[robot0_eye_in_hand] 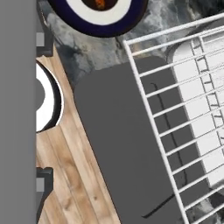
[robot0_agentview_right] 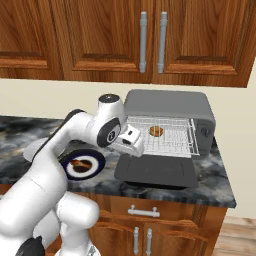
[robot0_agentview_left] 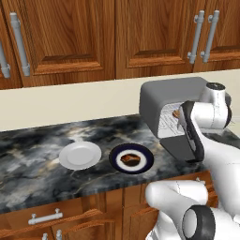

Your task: Open the toaster oven door. Place the bread on the bottom rack in the toaster oven and place the chicken drumstick on the top rack.

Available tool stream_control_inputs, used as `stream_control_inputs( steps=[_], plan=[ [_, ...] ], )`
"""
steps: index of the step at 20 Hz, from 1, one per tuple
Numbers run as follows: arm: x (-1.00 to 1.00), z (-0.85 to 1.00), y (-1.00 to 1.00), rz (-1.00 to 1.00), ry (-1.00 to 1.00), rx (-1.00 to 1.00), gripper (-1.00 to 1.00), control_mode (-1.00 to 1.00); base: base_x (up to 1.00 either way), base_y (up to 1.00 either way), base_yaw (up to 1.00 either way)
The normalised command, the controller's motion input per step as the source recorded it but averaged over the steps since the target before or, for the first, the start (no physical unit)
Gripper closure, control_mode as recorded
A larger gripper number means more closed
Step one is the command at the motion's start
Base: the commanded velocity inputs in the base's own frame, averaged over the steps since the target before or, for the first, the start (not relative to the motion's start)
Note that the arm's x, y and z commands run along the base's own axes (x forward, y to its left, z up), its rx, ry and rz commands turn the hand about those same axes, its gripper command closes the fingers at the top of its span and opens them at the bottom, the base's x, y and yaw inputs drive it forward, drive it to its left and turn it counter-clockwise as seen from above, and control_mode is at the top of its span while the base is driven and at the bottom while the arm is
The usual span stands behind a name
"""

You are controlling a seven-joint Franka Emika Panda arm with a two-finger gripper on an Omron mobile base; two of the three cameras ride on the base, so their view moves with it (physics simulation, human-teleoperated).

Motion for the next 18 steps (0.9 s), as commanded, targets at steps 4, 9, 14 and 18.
stream_control_inputs(
  steps=[4, 9, 14, 18],
  plan=[
    [0.00, 0.00, 0.84, 0.11, 0.05, -0.14, -1.00, -1.00, 0.00, 0.00, 0.00],
    [0.04, 0.00, 0.70, 0.18, 0.05, -0.10, -1.00, -1.00, 0.00, 0.00, 0.00],
    [0.14, 0.00, 0.51, 0.38, 0.06, 0.00, -1.00, -1.00, 0.00, 0.00, 0.00],
    [0.22, 0.00, 0.41, 0.48, 0.08, 0.00, -1.00, -1.00, 0.00, 0.00, 0.00]
  ],
)
